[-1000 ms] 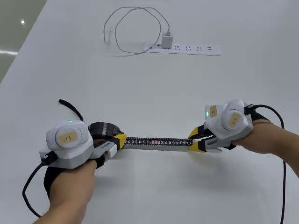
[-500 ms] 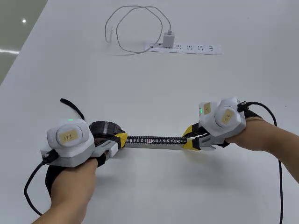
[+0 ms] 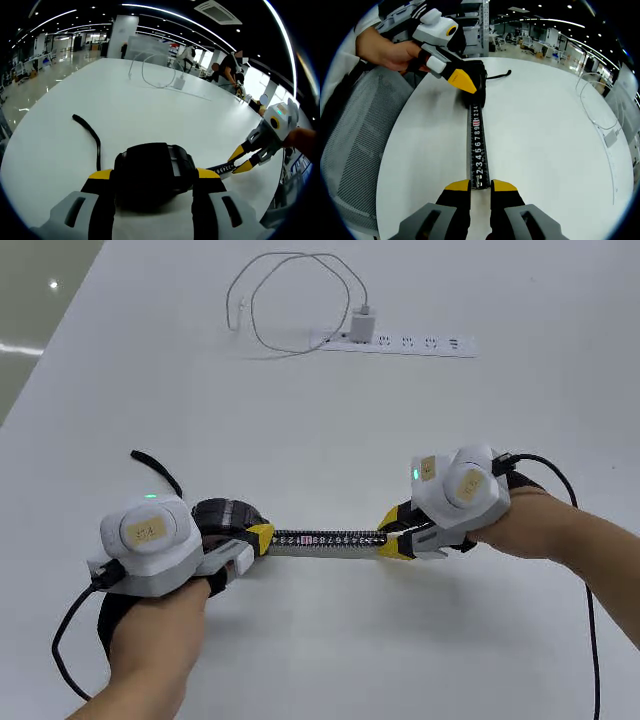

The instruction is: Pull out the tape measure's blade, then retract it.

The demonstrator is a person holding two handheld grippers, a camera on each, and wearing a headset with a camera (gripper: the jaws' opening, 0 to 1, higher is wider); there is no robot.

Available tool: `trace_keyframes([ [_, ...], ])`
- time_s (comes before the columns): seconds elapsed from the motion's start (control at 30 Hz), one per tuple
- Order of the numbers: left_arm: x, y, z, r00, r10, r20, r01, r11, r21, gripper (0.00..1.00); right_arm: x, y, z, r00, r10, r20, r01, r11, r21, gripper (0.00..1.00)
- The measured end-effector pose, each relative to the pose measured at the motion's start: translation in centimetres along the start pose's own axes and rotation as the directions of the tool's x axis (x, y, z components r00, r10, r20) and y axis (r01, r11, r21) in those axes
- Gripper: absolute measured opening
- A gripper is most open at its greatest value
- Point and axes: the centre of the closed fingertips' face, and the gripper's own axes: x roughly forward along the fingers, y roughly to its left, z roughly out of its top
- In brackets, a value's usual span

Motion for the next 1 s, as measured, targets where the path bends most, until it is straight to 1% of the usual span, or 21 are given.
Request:
trace_keyframes([
  [0.6,0.0,-0.1,0.0,1.0,-0.003,0.0,0.003,1.0,-0.006,0.58,1.1,0.0,1.3,0.9998,0.013,0.015,-0.013,1.0,-0.006,0.1],
  [1.0,0.1,0.1,0.0,1.0,-0.005,-0.001,0.005,1.0,-0.011,0.58,1.7,0.0,2.3,0.9996,0.02,0.021,-0.02,1.0,-0.008,0.1],
])
